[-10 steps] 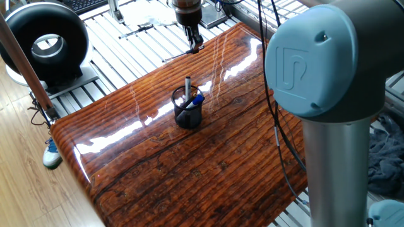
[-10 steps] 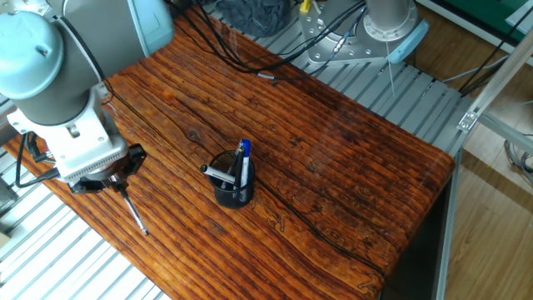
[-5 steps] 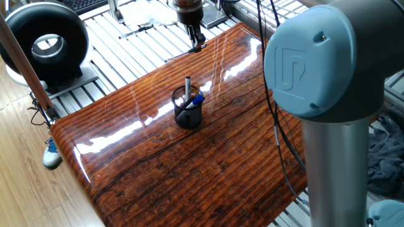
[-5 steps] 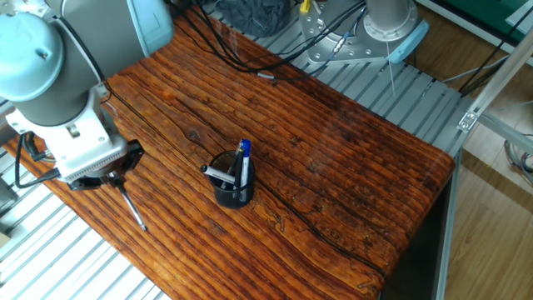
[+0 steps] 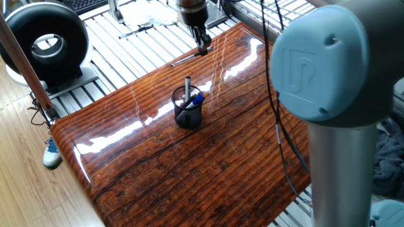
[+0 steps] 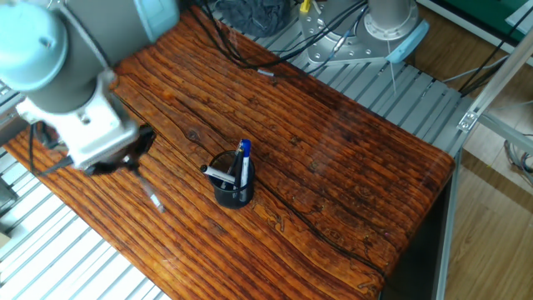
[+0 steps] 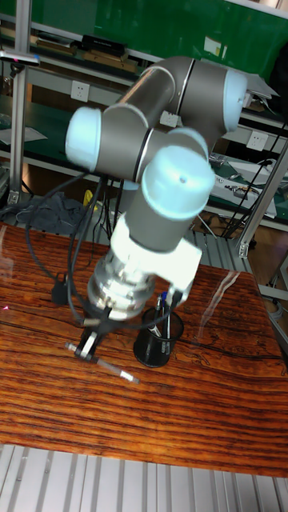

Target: Put the pen into the pen holder

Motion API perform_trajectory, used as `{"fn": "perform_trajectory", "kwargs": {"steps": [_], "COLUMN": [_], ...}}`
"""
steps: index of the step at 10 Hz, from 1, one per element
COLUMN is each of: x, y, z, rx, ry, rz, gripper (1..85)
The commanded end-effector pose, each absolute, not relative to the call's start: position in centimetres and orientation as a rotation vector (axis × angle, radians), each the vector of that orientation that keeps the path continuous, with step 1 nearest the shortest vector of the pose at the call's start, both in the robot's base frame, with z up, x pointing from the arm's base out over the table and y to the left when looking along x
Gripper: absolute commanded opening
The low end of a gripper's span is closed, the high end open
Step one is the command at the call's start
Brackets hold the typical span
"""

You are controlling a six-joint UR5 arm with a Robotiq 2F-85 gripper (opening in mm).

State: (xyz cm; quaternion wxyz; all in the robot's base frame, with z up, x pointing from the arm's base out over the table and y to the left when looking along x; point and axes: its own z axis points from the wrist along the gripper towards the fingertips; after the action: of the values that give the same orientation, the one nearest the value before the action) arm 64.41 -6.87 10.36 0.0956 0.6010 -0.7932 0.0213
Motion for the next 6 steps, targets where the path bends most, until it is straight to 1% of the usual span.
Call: {"fn": "perform_trajectory", "kwargs": {"steps": [1, 3, 6], "x": [60.8, 59.7, 58.1], "y": [-6.2, -6.9, -6.5], "z": [12.9, 13.8, 14.1], "rx": [1.777, 1.798, 1.792], "ry": [-2.357, -2.318, -2.274], "rz": [0.030, 0.049, 0.015], "gripper": [1.3, 1.3, 1.3]}}
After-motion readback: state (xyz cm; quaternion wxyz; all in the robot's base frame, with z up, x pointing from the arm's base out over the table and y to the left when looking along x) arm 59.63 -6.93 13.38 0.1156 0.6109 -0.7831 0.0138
